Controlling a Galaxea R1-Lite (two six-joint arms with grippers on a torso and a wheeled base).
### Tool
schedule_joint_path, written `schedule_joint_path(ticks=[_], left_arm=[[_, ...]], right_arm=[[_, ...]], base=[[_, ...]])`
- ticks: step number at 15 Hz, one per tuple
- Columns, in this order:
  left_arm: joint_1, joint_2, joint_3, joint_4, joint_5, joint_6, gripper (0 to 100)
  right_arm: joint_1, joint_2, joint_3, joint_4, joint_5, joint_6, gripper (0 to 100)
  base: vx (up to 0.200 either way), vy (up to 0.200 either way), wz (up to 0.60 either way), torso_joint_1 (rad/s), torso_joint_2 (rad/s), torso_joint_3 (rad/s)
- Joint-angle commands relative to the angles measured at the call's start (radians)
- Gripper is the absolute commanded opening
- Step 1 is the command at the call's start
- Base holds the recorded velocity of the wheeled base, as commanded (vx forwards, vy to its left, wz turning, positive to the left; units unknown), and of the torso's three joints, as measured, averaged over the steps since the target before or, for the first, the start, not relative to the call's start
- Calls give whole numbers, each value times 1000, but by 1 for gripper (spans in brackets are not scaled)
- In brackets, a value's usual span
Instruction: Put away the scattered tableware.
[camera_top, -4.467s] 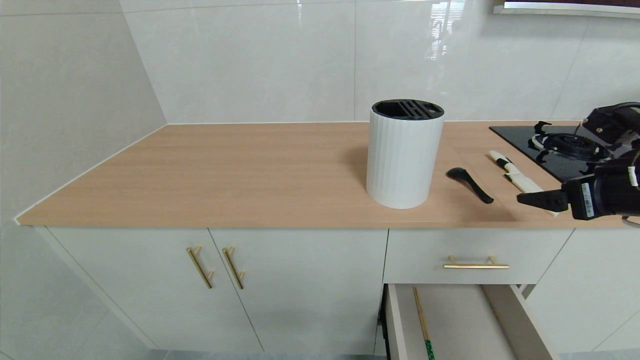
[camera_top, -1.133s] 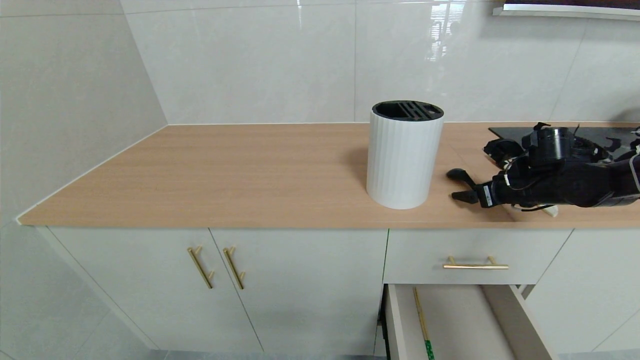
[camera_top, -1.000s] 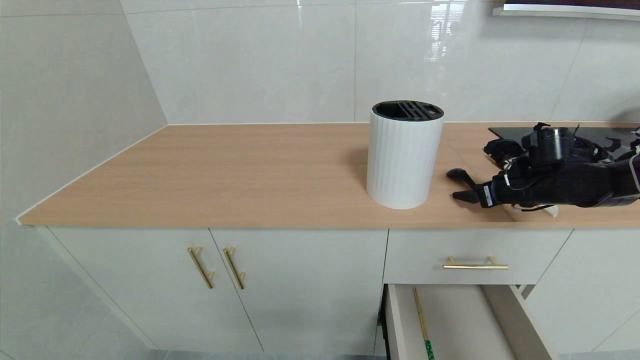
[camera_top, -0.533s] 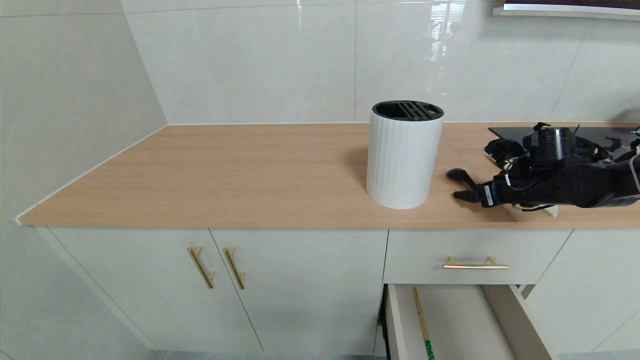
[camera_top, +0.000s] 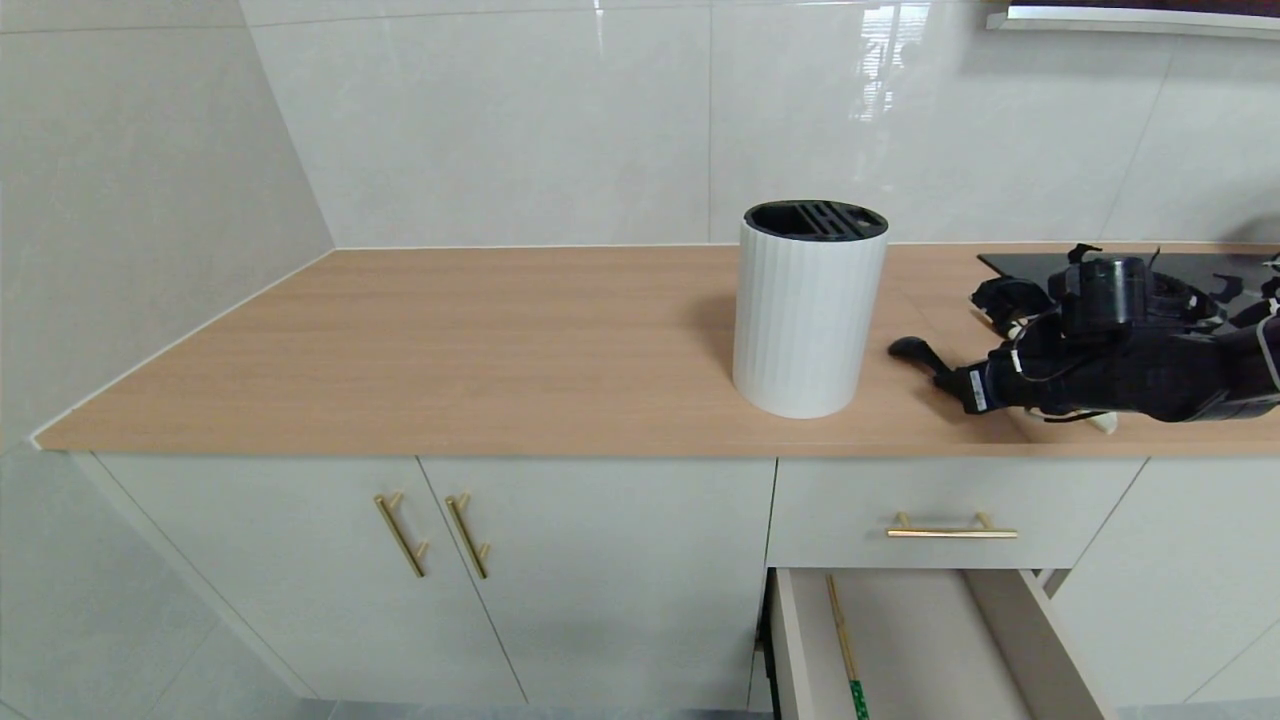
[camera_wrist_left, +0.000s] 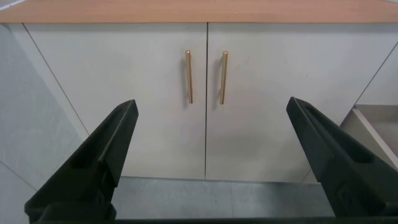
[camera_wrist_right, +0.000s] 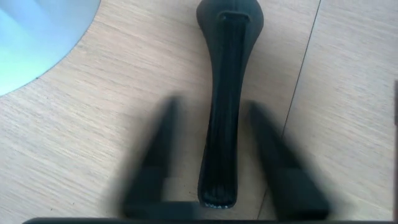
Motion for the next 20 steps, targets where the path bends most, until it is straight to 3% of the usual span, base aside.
schedule_joint_path(ticks=[1,9,14,16,20], left_arm=[[0,2,0,0,0,0,100],[0,2,-2,0,0,0,100],[0,2,0,0,0,0,100],[0,2,0,0,0,0,100],[0,2,0,0,0,0,100]], right_arm=[[1,-3,2,0,3,1,0],[0,-46,3,7,-5,9,0],[0,-302,158,18,-86,147,0],[-2,-385,223,92,-162,205,0],[0,-510,336,96,-201,317,0]], base=[[0,0,0,0,0,0],[0,0,0,0,0,0],[0,0,0,0,0,0],[0,0,0,0,0,0],[0,0,0,0,0,0]])
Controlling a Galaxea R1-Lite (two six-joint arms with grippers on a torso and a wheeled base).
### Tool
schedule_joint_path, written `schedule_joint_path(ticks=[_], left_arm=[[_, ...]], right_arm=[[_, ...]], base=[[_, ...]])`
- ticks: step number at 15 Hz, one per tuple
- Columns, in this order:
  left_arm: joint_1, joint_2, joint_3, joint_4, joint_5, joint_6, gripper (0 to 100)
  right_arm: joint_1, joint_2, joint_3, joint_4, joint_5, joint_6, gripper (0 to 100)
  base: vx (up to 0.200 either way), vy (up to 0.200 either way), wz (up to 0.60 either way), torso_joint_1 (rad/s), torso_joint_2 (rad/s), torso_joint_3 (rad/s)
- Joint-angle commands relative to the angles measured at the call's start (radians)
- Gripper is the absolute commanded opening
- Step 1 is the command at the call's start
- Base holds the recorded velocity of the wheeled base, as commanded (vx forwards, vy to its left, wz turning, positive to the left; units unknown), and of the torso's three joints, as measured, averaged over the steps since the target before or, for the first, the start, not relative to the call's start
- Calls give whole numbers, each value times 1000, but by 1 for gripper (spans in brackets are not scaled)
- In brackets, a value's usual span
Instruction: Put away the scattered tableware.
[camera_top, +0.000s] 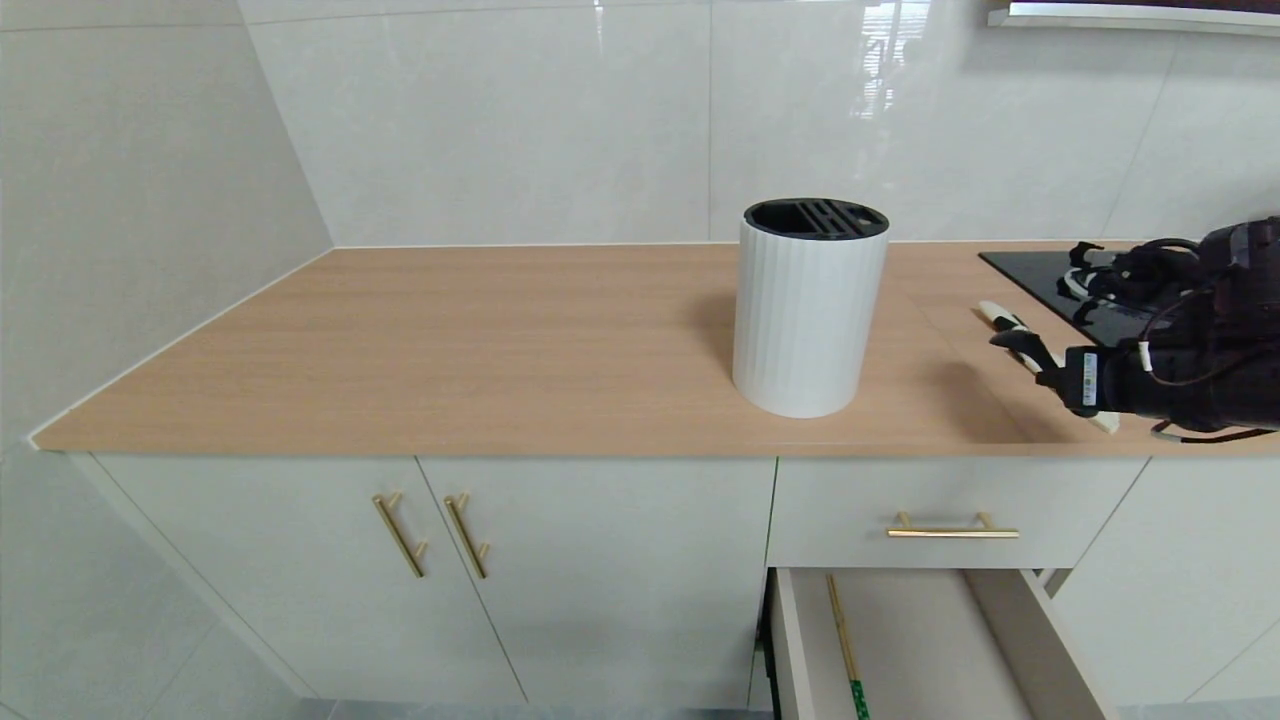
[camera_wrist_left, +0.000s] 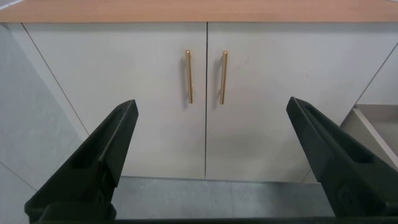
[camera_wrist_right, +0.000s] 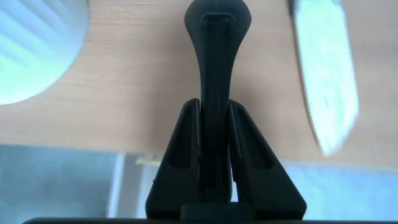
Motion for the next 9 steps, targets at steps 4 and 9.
schedule_joint_path(ticks=[4,9], left_arm=[[0,2,0,-1,1,-1,100],[0,2,-2,-1,1,-1,100]], right_arm=[[5,-241,244,-2,-25,12,0],[60,-260,298,-17,-20,16,0]], base=[[0,0,0,0,0,0],[0,0,0,0,0,0]])
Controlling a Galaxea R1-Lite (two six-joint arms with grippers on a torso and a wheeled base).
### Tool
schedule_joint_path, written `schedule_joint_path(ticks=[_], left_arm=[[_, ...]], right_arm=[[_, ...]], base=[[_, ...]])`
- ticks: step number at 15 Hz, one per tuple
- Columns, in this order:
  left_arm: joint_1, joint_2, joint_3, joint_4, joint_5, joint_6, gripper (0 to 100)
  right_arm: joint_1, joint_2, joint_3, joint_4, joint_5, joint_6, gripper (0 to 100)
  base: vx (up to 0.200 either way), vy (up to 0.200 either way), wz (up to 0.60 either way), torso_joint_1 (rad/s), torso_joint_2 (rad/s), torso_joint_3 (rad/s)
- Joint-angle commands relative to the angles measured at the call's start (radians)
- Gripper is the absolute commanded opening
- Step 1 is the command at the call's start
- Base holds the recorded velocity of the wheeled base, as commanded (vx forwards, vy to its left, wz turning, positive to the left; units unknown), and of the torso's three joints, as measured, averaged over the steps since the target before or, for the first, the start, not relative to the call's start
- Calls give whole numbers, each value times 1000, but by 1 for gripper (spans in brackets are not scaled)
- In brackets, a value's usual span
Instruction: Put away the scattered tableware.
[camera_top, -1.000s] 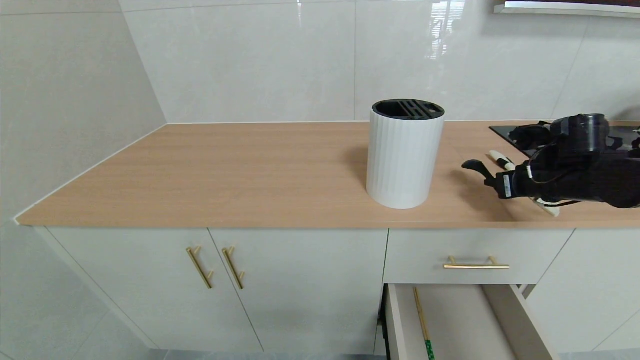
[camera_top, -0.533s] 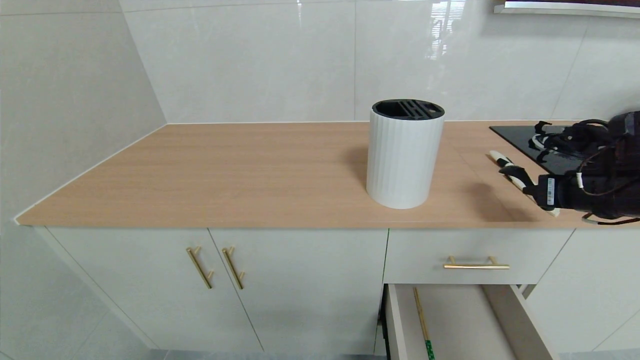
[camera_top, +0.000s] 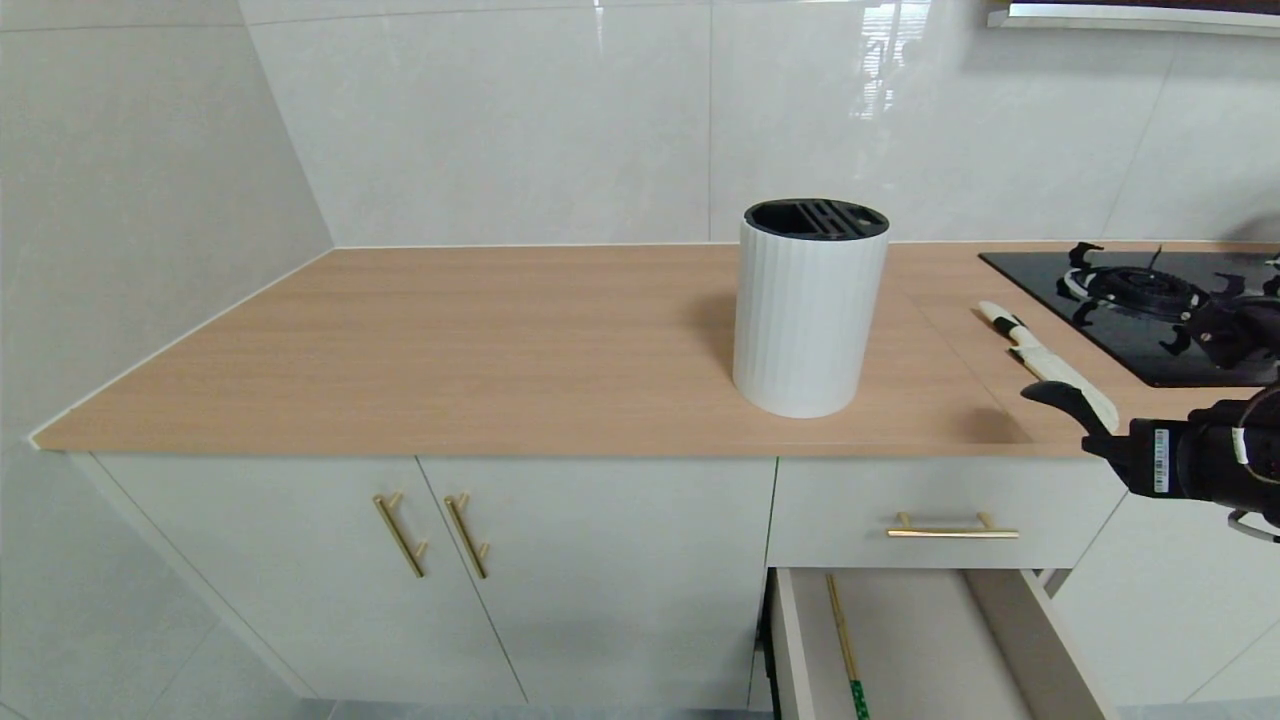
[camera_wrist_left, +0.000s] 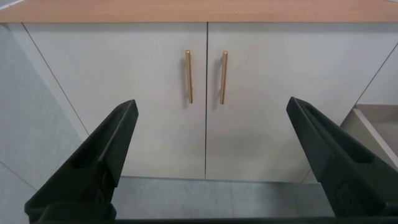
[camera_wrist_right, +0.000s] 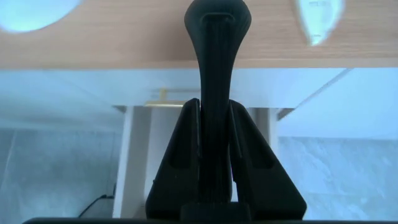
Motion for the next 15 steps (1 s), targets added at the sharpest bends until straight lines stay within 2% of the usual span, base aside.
schedule_joint_path(ticks=[1,8,13,15], left_arm=[[0,2,0,0,1,-1,100],[0,2,0,0,-1,-1,100],[0,2,0,0,1,-1,100],[0,2,0,0,1,1,100]], right_arm=[[12,-11,12,1,0,-4,0],[14,-19,24,0,0,-13,0],[18,-21,35,0,2,-16,0],[18,-44,58,-2,5,-65,0]], base=[[0,0,0,0,0,0],[0,0,0,-13,32,18],[0,0,0,-167,429,251],[0,0,0,-178,474,293]])
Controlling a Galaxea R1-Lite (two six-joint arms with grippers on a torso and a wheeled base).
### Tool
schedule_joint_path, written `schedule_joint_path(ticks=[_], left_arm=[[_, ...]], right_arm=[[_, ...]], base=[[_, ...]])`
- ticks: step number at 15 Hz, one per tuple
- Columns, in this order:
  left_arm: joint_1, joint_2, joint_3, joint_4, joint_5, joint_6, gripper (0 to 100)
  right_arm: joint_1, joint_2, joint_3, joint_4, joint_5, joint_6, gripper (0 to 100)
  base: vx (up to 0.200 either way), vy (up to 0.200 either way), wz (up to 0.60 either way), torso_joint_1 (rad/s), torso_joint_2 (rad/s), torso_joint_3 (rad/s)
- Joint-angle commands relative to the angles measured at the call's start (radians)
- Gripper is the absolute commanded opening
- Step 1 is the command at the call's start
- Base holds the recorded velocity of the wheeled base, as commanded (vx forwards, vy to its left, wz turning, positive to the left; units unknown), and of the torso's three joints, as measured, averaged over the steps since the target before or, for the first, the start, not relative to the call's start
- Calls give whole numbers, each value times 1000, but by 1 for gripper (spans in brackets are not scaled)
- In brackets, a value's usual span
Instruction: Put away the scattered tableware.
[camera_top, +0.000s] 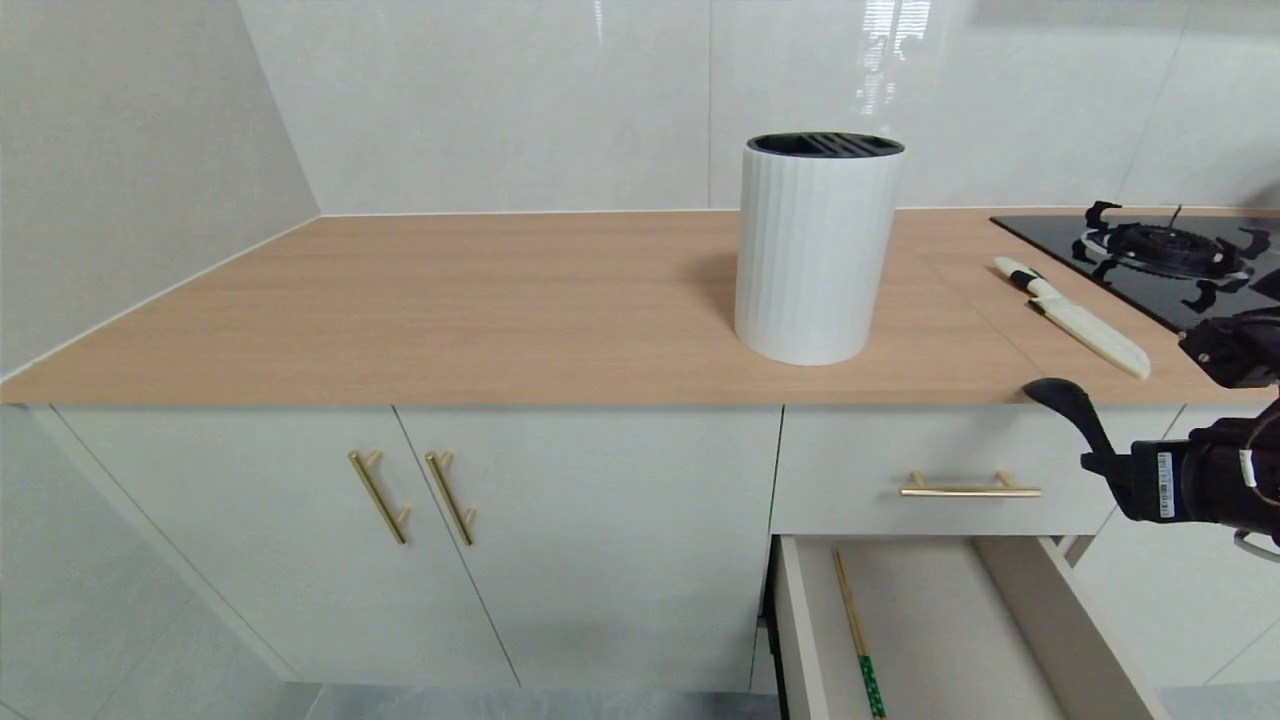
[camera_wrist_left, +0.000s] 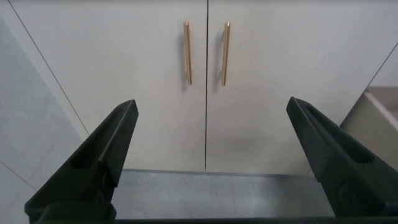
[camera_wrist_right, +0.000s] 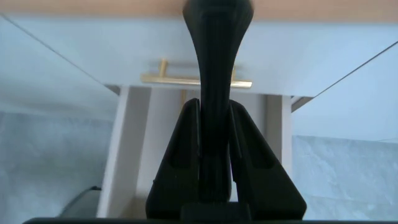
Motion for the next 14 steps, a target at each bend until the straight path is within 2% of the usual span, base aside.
schedule_joint_path(ticks=[1,4,6,8,10,14], left_arm=[[0,2,0,0,1,1,100],[0,2,0,0,1,-1,100],[0,2,0,0,1,-1,100],[0,2,0,0,1,-1,100],[0,2,0,0,1,-1,100],[0,2,0,0,1,1,100]], right_arm=[[0,-20,15,-6,1,-16,0],[5,-66,35,-61,6,-16,0],[46,-349,32,-124,50,-15,0],[46,-510,13,-27,78,-16,0],[48,-565,26,108,101,-19,0],[48,-493,191,108,108,-38,0]], base=[[0,0,0,-173,481,300],[0,0,0,-158,463,299],[0,0,0,-141,464,320],[0,0,0,-117,454,325],[0,0,0,-95,449,354],[0,0,0,-29,139,102]])
